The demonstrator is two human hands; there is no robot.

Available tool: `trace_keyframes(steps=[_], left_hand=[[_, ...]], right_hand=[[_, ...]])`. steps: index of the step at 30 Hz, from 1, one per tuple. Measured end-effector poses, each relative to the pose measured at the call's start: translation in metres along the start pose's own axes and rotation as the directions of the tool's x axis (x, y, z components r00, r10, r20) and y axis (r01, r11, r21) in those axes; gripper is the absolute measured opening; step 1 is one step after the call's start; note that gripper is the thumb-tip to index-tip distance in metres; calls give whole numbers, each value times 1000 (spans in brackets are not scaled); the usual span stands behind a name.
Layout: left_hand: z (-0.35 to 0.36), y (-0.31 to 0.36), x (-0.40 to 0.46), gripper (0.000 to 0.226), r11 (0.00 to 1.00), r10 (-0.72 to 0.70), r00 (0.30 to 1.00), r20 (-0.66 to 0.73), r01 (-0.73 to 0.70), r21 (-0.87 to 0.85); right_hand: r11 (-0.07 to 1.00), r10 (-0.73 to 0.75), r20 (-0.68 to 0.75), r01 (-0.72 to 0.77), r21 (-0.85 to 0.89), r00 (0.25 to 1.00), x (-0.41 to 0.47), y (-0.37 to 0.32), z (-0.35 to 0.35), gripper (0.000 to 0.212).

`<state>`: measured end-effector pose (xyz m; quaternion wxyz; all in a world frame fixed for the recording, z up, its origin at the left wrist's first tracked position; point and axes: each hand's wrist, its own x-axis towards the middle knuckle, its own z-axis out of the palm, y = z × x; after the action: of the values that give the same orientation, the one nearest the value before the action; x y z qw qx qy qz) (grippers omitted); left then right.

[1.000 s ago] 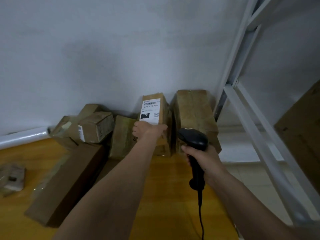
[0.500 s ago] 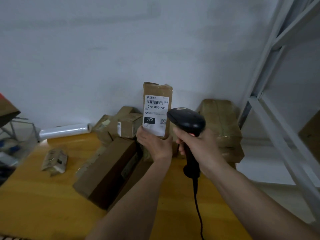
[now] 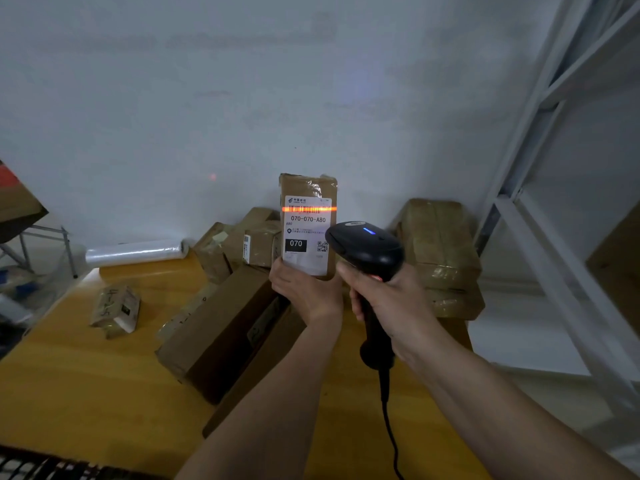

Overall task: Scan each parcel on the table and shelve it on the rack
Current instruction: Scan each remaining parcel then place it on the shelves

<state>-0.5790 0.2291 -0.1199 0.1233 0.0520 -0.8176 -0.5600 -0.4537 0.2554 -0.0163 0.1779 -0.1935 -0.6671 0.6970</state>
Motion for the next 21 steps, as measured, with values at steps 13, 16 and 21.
trace_keyframes(steps=[13, 16, 21], left_hand=[[-42, 2, 4, 79, 999, -44, 857, 513, 26, 43], [-55, -4, 8, 55, 998, -30, 709, 705, -16, 59], [-70, -5, 8, 33, 982, -90, 376, 922, -121, 145]], right_hand=[[997, 23, -117, -14, 78, 993, -14, 15, -4, 17], [990, 97, -245, -69, 122, 965, -17, 29, -13, 12], [978, 189, -360, -141, 154, 914, -32, 52, -24, 17]])
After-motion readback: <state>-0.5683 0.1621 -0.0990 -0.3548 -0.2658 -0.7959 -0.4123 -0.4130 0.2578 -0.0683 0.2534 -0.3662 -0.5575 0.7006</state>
